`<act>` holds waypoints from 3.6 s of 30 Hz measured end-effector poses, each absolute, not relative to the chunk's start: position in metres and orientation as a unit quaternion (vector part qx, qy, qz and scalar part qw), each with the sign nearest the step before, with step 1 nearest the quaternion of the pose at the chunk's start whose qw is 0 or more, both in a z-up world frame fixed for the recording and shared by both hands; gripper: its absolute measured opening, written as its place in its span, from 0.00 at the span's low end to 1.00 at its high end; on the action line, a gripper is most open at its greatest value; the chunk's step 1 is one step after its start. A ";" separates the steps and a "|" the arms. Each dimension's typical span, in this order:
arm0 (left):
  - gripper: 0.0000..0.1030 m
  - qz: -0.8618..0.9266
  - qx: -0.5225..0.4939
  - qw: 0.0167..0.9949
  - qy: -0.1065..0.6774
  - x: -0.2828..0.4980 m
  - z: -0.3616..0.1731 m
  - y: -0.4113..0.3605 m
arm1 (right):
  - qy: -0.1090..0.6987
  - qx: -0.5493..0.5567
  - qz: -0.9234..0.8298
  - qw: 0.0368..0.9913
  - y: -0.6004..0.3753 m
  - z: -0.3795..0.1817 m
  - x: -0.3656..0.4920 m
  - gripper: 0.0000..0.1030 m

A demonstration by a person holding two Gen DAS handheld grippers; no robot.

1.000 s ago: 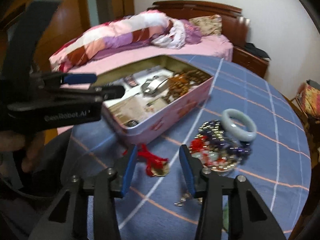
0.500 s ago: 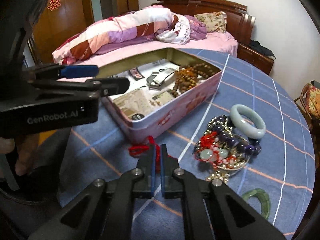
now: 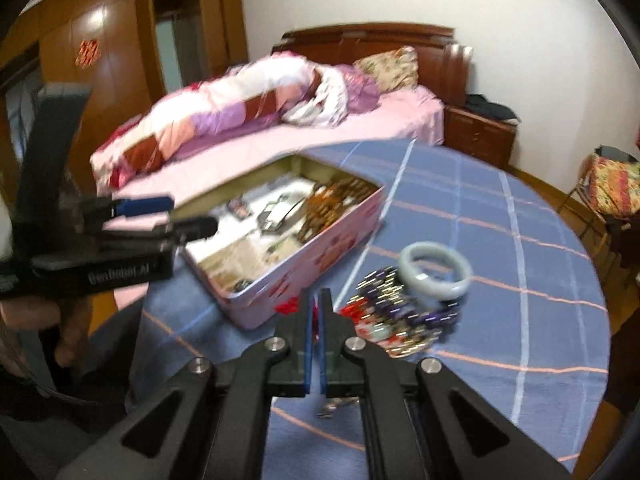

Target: Organize jewelry

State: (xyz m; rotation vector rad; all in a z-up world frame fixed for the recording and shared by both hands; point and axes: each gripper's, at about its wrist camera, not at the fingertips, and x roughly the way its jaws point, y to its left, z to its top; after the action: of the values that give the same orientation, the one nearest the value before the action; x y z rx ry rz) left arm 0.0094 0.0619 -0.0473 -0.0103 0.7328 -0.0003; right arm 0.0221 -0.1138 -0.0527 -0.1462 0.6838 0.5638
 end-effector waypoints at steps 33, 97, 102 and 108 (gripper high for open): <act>0.65 -0.008 0.012 0.927 0.374 -0.007 -0.056 0.055 | 0.446 -0.101 0.320 0.830 -0.098 -0.120 0.034 0.11; 0.03 -0.174 0.017 0.930 0.323 0.013 -0.009 -0.042 | 0.309 -0.014 0.179 0.934 -0.184 -0.033 0.033 0.08; 0.03 -0.175 0.004 0.934 0.311 0.015 0.004 -0.030 | 0.303 -0.012 0.177 0.936 -0.184 -0.028 0.034 0.08; 0.03 -0.177 -0.001 0.940 0.293 0.013 0.018 -0.022 | 0.298 -0.010 0.178 0.938 -0.184 -0.026 0.035 0.08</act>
State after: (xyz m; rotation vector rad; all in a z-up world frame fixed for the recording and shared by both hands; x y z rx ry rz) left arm 0.0133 -0.0219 0.0176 -0.0027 0.5971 -0.3622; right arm 0.0346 -0.1841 -0.0263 -0.0201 0.6077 0.3641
